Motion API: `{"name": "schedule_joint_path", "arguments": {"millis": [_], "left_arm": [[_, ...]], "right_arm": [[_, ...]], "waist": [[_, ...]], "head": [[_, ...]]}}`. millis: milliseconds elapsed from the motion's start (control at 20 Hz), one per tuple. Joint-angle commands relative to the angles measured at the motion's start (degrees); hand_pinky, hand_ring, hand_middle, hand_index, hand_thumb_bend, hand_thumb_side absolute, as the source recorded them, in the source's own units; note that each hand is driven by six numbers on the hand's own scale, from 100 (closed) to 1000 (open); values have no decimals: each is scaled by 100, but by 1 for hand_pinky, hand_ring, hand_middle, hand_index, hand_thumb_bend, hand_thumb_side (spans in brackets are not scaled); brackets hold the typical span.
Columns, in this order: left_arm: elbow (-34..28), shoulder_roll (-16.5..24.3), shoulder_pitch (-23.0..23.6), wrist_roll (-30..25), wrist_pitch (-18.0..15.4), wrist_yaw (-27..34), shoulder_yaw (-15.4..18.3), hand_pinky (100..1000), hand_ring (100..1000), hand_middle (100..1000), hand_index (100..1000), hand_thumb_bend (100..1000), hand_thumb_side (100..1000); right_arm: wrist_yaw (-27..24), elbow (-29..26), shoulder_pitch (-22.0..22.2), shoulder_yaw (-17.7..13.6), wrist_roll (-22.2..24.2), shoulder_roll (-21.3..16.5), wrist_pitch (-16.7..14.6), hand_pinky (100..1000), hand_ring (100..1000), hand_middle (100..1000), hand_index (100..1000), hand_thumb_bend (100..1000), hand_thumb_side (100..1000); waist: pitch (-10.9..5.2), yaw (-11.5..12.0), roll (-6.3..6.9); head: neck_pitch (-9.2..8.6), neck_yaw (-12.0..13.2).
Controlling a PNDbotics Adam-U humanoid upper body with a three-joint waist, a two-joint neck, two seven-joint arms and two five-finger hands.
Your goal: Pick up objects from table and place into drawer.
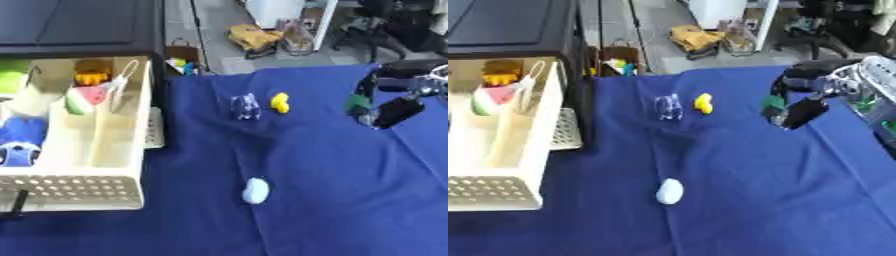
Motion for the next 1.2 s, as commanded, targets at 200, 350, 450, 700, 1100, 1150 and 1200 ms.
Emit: {"name": "schedule_joint_path", "arguments": {"millis": [200,350,450,700,1100,1150,1200], "left_arm": [[-72,99,-60,-50,7,29,-29,484,567,610,756,314,1000],[-72,103,-58,-64,13,48,-41,484,567,610,756,316,1000],[-72,107,-54,-73,16,63,-44,484,567,609,756,316,1000],[-72,118,-46,-77,15,71,-32,484,567,609,756,316,1000],[-72,-16,-81,-196,51,211,-141,484,567,608,757,320,1000],[-72,-27,-86,-209,53,228,-149,484,567,608,757,320,1000],[-72,-38,-88,-221,56,244,-155,484,567,608,757,320,1000]], "right_arm": [[72,-481,-537,29,145,-245,-156,857,901,626,628,100,587],[117,-668,-887,121,219,-98,-255,858,902,628,627,100,617],[165,-728,-1149,196,294,30,-314,858,902,627,626,100,621],[224,-654,-1376,275,392,135,-374,858,902,627,626,100,621],[-8,-1191,-2162,340,300,916,-615,861,898,592,611,100,689],[-23,-1206,-2295,363,348,1049,-614,862,899,592,612,100,691],[-33,-1187,-2431,399,406,1184,-616,862,900,590,612,100,692]], "waist": [[-183,7,-58],[-240,37,-86],[-265,41,-96],[-272,22,-96],[-424,388,-150],[-434,425,-155],[-442,461,-159]], "head": [[16,63],[45,107],[54,138],[57,168],[125,131],[136,117],[144,103]]}}
